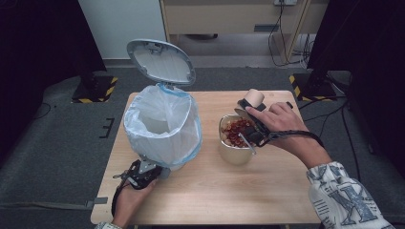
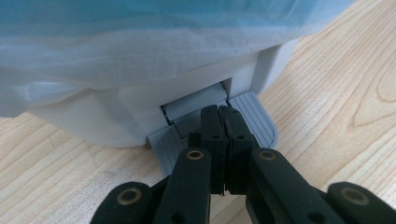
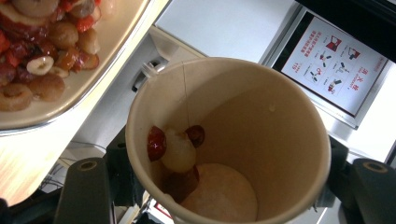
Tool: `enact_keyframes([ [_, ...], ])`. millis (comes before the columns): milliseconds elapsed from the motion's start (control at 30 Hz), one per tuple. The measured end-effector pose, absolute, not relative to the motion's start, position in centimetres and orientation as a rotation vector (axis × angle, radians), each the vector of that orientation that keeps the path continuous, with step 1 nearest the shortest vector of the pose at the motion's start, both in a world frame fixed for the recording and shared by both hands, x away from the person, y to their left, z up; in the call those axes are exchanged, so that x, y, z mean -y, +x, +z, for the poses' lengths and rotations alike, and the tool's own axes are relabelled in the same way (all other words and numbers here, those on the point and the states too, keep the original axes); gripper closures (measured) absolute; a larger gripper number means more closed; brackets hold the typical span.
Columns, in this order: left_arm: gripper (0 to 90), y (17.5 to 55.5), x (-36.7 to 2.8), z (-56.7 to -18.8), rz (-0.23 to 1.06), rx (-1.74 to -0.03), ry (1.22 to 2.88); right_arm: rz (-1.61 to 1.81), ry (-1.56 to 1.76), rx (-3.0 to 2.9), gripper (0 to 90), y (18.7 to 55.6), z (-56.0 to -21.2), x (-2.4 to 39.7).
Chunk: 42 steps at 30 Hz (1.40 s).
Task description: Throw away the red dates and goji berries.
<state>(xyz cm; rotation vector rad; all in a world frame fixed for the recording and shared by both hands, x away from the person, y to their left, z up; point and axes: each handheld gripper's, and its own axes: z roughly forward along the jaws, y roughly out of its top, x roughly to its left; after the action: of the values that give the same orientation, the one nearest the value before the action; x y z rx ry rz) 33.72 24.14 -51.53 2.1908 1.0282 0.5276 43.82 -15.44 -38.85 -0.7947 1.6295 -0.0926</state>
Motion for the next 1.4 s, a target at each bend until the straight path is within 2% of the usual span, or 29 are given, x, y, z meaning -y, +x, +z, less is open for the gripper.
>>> enact_keyframes([
  [200,88.2,33.7,-24.1,-51.6,0.521,-1.043,2.178,-0.058,-0.808,-1.619,31.0,42.6,-38.4,14.5],
  [333,87.9,33.6,-24.2,-51.6,0.518,-1.043,2.178,-0.122,-0.803,-1.619,30.9,43.7,-38.6,15.2],
  [567,87.9,33.6,-24.2,-51.6,0.517,-1.042,2.177,-0.175,-0.839,-1.591,31.0,43.4,-40.0,15.6],
  [1400,87.9,33.6,-24.1,-51.6,0.521,-1.042,2.178,-0.286,-0.908,-1.519,31.1,43.2,-39.9,14.4],
])
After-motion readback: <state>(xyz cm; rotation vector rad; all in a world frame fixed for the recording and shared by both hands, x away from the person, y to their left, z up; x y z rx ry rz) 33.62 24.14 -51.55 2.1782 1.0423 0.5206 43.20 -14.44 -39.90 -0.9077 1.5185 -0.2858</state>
